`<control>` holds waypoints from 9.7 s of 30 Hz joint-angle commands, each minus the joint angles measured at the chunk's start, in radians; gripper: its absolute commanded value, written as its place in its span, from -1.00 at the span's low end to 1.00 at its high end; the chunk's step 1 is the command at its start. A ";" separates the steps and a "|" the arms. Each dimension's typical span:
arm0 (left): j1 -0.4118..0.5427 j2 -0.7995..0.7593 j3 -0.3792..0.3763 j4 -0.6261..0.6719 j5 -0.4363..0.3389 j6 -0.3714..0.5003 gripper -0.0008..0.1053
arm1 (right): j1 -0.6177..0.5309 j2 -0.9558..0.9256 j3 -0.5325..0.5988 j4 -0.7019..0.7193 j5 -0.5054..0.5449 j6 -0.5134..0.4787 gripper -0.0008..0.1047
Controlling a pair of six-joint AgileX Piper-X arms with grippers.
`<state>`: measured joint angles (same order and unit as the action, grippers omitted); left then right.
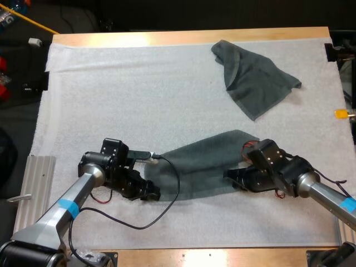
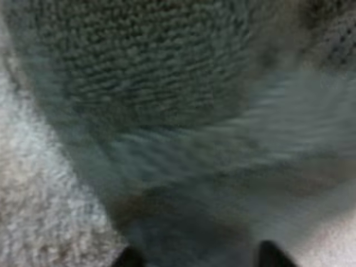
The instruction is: Pick towel from pile, fold and stack
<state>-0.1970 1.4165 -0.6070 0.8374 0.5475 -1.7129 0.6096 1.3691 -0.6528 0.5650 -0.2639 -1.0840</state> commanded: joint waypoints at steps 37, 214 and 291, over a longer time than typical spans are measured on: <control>-0.211 -0.018 -0.003 -0.032 -0.223 0.006 -0.01 | 0.001 -0.009 0.000 0.010 -0.166 -0.063 -0.99; 0.049 -0.345 -0.340 0.326 -0.073 0.081 0.17 | 0.065 0.440 -0.501 0.153 -0.009 -0.220 -0.99; 0.049 -0.828 -0.340 0.558 -0.055 0.013 0.17 | 0.326 -0.444 -0.652 0.863 0.516 -0.021 -0.09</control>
<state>-0.1457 0.5948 -0.9447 1.3875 0.4849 -1.6925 0.9349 0.9235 -1.3076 1.4232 0.2383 -1.1163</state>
